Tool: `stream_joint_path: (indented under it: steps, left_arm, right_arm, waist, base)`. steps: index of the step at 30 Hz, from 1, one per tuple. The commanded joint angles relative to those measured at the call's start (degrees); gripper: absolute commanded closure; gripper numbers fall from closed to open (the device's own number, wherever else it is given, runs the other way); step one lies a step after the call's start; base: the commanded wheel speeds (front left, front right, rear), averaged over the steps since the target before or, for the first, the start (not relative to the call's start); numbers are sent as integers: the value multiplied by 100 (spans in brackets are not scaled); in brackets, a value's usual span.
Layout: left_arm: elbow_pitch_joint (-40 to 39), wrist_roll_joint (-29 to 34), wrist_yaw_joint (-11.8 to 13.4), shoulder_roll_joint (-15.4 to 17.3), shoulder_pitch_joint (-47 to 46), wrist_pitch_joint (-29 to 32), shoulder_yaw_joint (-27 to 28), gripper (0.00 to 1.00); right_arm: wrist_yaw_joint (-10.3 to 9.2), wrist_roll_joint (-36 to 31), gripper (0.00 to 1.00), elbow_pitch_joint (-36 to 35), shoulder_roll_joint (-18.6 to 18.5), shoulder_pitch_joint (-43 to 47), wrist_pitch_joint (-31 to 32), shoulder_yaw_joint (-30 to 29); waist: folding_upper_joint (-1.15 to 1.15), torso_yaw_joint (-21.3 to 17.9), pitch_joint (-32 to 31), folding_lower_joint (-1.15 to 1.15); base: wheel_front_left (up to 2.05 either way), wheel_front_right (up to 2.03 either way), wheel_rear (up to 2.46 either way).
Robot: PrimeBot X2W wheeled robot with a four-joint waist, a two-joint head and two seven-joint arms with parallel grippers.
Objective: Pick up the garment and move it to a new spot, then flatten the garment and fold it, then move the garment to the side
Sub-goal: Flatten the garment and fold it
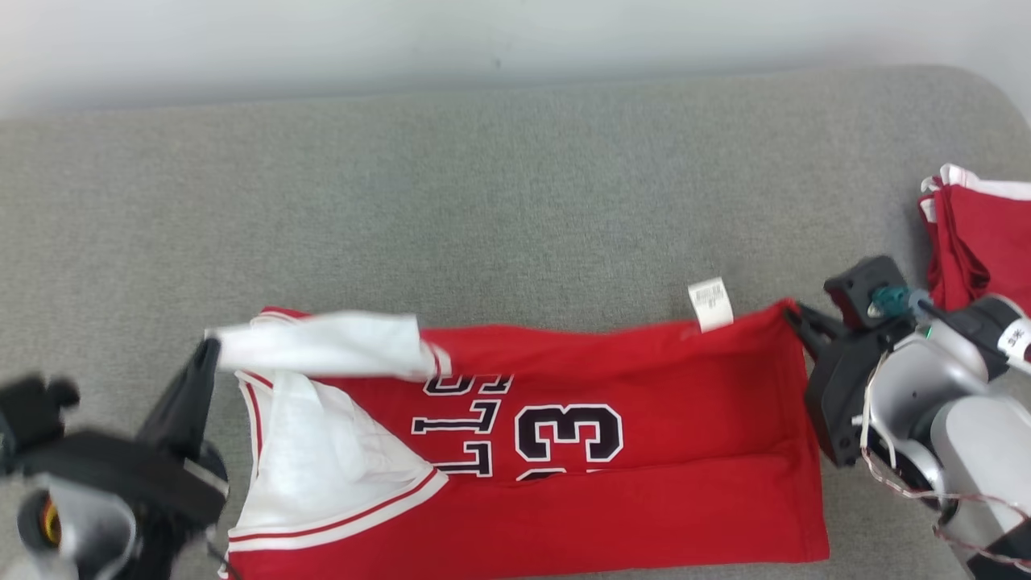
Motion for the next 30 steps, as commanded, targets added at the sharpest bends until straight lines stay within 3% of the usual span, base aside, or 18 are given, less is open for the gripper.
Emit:
stream_joint_path:
  steps: [1, 7, 17, 21, 30]
  left_arm:
    - [-79, -96, 33, -47, 173, -62, 53, 100]
    - [-551, -375, 94, -413, 1296, -245, 105, 100]
    - [-596, -623, 61, -830, 1942, -420, -28, 100]
    - [-633, -768, -23, -864, 2169, -354, -75, 100]
    - [-542, -693, 53, -900, 2510, -411, -101, 100]
  right_arm:
    - [-15, 51, 100, -20, -29, 91, 3, 37]
    - [-15, 157, 100, -44, -309, 369, 156, 319]
    - [-15, 317, 100, 66, -640, 577, 236, 521]
    - [-15, 435, 100, 25, -756, 756, 352, 555]
    - [-15, 530, 100, -252, -862, 1226, 556, 380]
  waist:
    - [0, 54, -147, 1]
    - [0, 126, -243, 1]
    - [0, 360, -440, 1]
    - [0, 424, -537, 1]
    - [0, 437, -670, 1]
  base:
    - [0, 0, 0]
    - [0, 0, 0]
    - [0, 0, 0]
    - [0, 0, 0]
    - [0, 0, 0]
